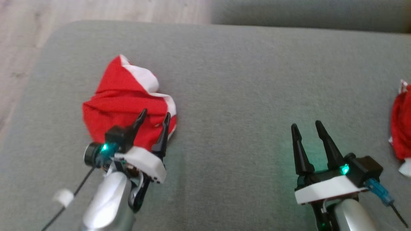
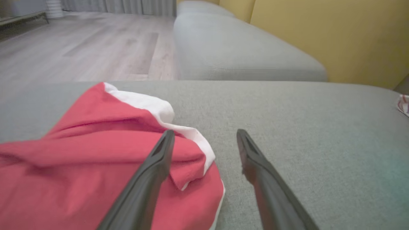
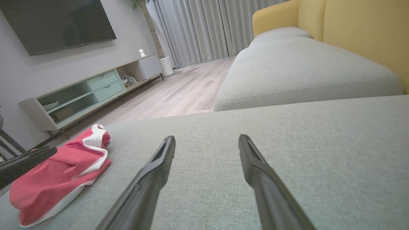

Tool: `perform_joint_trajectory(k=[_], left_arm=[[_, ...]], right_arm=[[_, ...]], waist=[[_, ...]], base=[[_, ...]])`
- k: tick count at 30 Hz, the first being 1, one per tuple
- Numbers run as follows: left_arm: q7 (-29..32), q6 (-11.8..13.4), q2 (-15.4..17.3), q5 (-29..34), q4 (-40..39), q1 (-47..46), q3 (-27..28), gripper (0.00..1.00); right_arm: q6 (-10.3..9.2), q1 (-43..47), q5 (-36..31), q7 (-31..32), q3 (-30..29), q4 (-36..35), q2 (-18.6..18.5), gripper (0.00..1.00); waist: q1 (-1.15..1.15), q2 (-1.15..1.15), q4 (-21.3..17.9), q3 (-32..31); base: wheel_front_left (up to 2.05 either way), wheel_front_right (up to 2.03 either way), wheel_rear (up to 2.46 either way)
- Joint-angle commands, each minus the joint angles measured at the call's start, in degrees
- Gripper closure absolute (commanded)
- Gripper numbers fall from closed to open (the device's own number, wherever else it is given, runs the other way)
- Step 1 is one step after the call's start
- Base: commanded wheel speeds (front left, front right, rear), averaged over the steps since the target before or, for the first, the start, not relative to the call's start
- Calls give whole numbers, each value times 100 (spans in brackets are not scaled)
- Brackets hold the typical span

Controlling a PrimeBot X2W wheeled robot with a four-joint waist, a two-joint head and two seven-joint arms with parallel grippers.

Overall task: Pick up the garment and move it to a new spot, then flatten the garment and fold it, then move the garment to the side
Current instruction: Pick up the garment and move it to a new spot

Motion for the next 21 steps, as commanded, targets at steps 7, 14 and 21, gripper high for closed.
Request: perform_joint_trajectory(k=[7,14,21], left_arm=[[587,255,334,15,772,-759,208,0],[457,327,360,16,1193,-998,200,100],[-493,69,299,-162,814,-1231,126,100]], right_arm=[[-4,-296,29,-62,162,-217,-27,0],[-4,-346,37,-62,131,-216,-27,0],[-4,-362,75,-62,143,-118,-27,0]], waist=[[-2,0,-546,417],[-2,0,-720,469],[-2,0,-818,250]], base=[[0,0,0],[0,0,0],[0,0,0]])
